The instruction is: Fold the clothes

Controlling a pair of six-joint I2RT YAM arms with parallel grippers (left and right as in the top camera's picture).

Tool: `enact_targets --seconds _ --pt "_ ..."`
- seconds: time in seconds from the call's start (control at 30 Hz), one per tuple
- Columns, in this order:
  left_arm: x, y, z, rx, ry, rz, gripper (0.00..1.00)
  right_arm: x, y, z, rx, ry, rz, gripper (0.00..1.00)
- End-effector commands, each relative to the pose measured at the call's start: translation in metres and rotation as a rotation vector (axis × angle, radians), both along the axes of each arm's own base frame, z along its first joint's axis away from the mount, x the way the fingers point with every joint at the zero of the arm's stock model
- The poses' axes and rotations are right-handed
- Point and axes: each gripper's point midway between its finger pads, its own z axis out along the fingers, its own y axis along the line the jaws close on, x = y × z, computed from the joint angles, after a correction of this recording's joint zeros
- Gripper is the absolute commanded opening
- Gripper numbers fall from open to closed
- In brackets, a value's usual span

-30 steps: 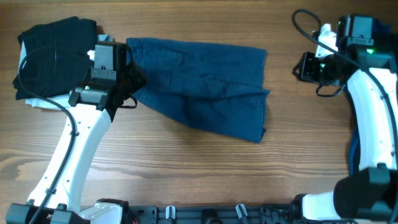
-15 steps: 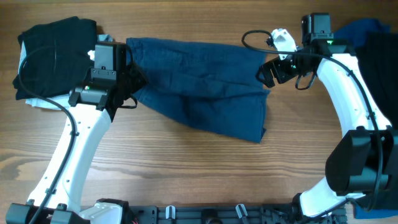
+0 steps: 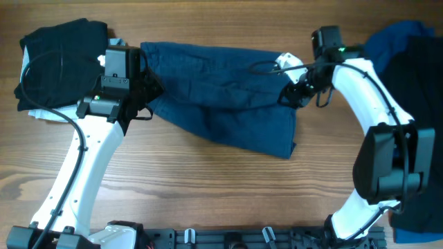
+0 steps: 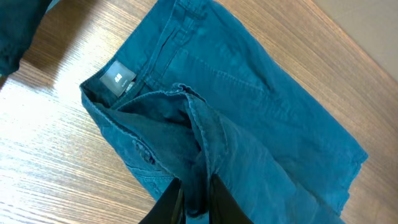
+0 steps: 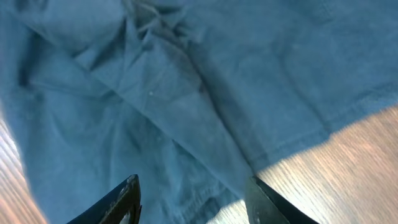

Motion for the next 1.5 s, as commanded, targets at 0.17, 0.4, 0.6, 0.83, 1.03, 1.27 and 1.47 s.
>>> enact_targets --seconds 0.17,0.4,0.6,0.83,1.03,1.27,1.47 --pt "0.005 -0.002 0.009 -0.006 -0.023 -0.014 0.13 0.01 -0.01 -0.042 -0.109 -0.083 -0.034 0.54" --pt "0.005 -0.002 0.009 -0.006 -0.023 -0.014 0.13 0.008 -0.01 -0.054 -0.106 -0.098 -0.036 0.53" --pt "0.005 -0.002 0.009 -0.006 -0.023 -0.014 0.13 0.007 -0.011 -0.056 -0.099 -0.083 -0.077 0.45" --pt "0.005 -0.002 0.009 -0.006 -0.023 -0.014 0.12 0.013 -0.01 -0.054 -0.092 -0.108 -0.086 0.04" --pt "0.011 -0.002 0.014 -0.01 -0.056 -0.014 0.04 0.038 -0.007 -0.009 -0.05 -0.205 -0.172 0.04" --pt "0.024 -0.004 0.026 -0.026 -0.128 -0.006 0.04 0.06 -0.004 0.108 0.035 -0.411 -0.266 0.04" --pt "0.04 -0.005 0.043 -0.037 -0.22 -0.002 0.04 0.068 -0.003 0.141 0.051 -0.47 -0.268 0.04"
